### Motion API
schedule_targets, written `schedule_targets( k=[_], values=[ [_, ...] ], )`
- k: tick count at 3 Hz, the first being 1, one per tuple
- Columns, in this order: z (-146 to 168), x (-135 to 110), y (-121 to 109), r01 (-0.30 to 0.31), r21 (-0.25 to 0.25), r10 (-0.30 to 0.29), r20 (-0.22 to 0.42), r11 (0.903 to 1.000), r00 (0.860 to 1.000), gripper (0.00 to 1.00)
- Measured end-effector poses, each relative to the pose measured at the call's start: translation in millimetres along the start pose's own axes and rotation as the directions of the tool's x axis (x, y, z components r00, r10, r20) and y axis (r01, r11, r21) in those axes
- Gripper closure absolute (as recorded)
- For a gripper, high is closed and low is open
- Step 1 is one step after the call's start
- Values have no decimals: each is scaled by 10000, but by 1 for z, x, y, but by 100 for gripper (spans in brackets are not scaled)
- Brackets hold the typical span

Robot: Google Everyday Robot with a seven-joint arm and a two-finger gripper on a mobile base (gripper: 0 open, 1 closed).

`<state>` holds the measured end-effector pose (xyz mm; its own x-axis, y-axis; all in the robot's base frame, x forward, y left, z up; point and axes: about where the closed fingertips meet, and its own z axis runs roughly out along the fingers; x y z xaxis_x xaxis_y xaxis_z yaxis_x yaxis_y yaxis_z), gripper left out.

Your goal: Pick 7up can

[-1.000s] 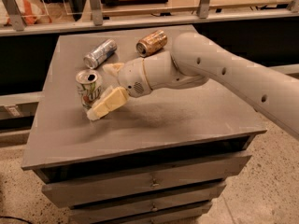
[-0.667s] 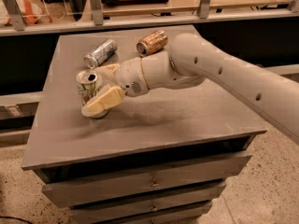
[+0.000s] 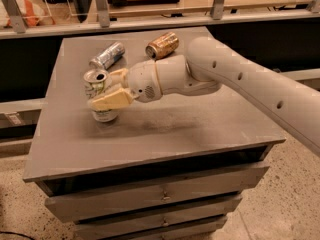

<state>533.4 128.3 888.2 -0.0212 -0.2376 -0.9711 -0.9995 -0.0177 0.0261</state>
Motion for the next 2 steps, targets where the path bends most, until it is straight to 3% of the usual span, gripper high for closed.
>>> schedule_targets(
  k=[1,2],
  values=[
    [-18,-22,-6,-61,461,39,484,9989,9988,87],
    [-42,-66,-15,273,1234,-333,472,9920,9983,100]
  ],
)
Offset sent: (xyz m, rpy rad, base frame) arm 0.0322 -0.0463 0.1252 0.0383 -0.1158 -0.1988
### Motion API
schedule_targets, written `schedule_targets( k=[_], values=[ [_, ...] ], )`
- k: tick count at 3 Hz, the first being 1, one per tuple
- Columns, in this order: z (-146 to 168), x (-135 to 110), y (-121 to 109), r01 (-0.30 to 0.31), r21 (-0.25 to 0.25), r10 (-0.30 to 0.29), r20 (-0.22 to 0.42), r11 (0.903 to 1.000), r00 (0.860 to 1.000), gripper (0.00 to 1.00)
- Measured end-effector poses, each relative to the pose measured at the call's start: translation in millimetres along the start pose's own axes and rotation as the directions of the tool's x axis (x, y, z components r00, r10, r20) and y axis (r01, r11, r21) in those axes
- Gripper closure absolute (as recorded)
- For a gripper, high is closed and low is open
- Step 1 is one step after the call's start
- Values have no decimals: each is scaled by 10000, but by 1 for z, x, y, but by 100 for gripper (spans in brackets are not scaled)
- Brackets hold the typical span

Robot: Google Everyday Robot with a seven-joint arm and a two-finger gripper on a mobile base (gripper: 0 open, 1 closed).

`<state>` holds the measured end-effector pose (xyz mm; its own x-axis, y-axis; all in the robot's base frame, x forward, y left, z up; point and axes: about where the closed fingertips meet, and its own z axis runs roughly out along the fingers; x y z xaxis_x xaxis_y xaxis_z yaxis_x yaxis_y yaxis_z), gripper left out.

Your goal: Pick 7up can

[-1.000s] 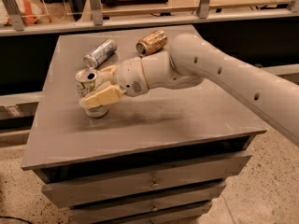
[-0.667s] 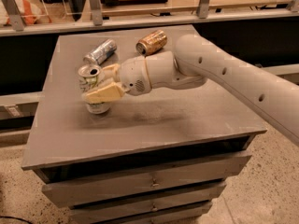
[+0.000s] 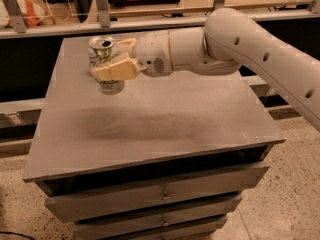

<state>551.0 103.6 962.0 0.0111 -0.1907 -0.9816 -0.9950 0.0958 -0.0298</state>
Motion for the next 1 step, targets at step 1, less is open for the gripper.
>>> schedule_targets(
  k=[1],
  values=[
    [0,0,0,1,-2,-1,0,10000,10000,100]
  ],
)
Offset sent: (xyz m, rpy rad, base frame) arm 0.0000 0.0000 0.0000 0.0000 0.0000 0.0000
